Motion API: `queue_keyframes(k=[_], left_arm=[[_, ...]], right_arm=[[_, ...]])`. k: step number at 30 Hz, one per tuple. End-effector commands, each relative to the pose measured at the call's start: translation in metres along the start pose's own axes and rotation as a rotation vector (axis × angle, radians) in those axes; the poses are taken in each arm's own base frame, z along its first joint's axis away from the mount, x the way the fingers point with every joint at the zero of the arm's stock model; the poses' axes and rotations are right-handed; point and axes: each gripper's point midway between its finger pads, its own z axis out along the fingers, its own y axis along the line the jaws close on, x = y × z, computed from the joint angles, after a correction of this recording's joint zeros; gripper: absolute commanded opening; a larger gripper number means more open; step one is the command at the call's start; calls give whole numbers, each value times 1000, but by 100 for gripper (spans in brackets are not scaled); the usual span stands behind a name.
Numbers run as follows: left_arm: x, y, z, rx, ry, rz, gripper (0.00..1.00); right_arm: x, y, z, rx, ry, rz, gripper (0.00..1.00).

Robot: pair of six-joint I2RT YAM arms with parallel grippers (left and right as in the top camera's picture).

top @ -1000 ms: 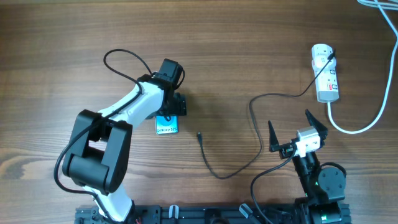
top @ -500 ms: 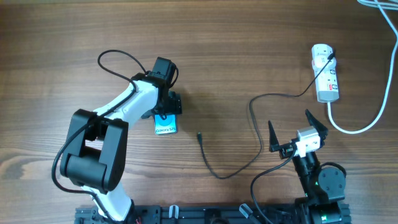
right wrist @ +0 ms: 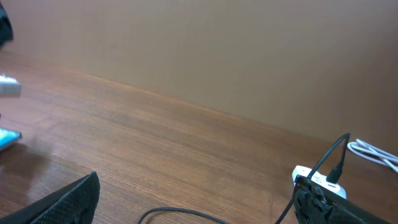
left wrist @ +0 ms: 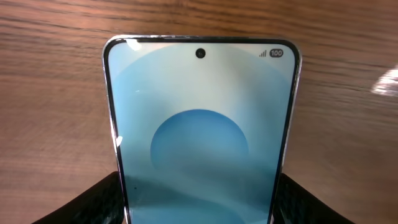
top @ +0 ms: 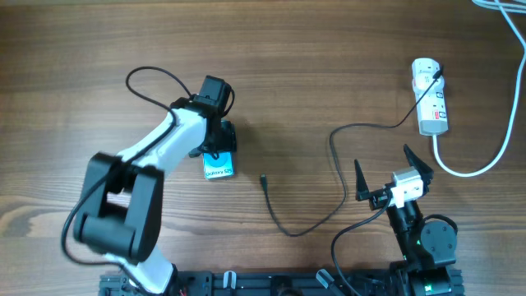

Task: Plug charger to phone and switch on socket
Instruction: 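Lift the phone with the left gripper and tilt it upright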

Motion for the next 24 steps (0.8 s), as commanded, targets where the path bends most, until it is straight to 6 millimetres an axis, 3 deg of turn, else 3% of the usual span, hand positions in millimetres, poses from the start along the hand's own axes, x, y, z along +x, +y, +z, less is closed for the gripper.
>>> queue_keyframes(k=[1, 3, 7, 11, 13, 17, 19, 20, 24], left_arm=[[-18, -12, -57, 143, -126, -70, 68], [-17, -22, -80, 261, -130, -94, 68], [9, -37, -95, 458, 44, -181, 68], [44, -80, -132, 777, 276, -168, 68], [59, -93, -152, 896, 387, -189, 68], [74, -94, -161, 883, 557, -366, 66], [76, -94, -162, 885, 574, -372, 62], [77, -97, -168, 916, 594, -371, 55], [87, -105, -195, 1040, 721, -392, 56]], right_arm=[[-2, -1, 0, 6, -7, 11, 100], [-2, -1, 0, 6, -7, 11, 100], [-2, -1, 0, 5, -7, 11, 100], [-2, -1, 0, 6, -7, 11, 100], [-2, -1, 0, 5, -7, 11, 100], [-2, 0, 0, 5, -7, 11, 100], [-2, -1, 0, 5, -7, 11, 100], [-2, -1, 0, 6, -7, 11, 100], [-2, -1, 0, 5, -7, 11, 100]])
